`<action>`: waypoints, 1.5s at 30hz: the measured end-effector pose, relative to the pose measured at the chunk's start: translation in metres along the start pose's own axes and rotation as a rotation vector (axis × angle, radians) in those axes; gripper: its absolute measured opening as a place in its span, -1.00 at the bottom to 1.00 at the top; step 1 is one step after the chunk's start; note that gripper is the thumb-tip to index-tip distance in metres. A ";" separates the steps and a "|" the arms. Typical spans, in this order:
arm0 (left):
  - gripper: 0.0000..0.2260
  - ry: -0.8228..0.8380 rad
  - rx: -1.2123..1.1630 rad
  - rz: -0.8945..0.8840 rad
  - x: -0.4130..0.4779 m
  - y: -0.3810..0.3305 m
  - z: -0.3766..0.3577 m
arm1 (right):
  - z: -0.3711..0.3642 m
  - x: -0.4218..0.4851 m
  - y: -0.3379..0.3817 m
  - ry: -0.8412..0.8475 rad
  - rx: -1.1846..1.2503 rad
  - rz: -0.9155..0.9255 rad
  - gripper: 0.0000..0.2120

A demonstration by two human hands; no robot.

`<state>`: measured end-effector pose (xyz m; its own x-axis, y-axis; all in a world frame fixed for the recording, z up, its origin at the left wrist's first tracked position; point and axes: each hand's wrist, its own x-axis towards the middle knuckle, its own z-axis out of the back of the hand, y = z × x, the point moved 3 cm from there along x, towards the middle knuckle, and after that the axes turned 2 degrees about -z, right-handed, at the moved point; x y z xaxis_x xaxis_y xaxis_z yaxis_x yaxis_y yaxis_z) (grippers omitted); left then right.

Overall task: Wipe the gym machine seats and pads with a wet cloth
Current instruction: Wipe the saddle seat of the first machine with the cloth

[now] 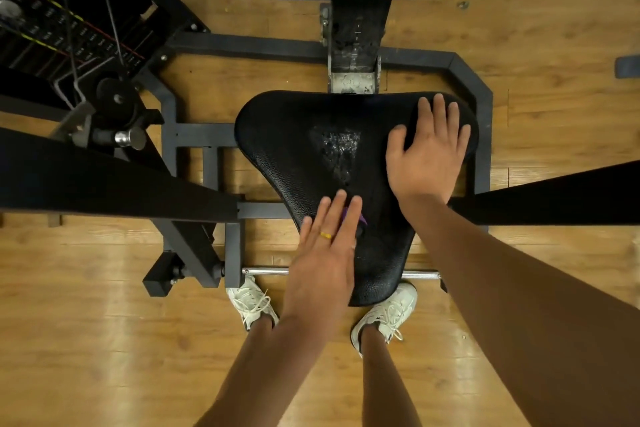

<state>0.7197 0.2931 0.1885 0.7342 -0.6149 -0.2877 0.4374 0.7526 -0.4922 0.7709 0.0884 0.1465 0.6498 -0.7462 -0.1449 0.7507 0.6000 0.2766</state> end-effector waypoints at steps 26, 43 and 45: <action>-0.40 0.062 -0.351 0.326 0.013 -0.050 0.010 | 0.001 0.005 -0.003 0.090 0.014 0.014 -0.43; -0.52 -0.208 0.146 0.257 0.157 0.099 0.059 | 0.005 -0.140 0.057 0.209 0.033 0.189 -0.52; -0.52 -0.242 0.133 0.258 0.157 0.104 0.056 | 0.000 -0.115 0.059 0.175 0.011 0.184 -0.52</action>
<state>0.9098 0.2883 0.1381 0.9235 -0.3400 -0.1776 0.2744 0.9091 -0.3135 0.7404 0.2091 0.1791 0.7870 -0.5626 -0.2531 0.6170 0.7174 0.3237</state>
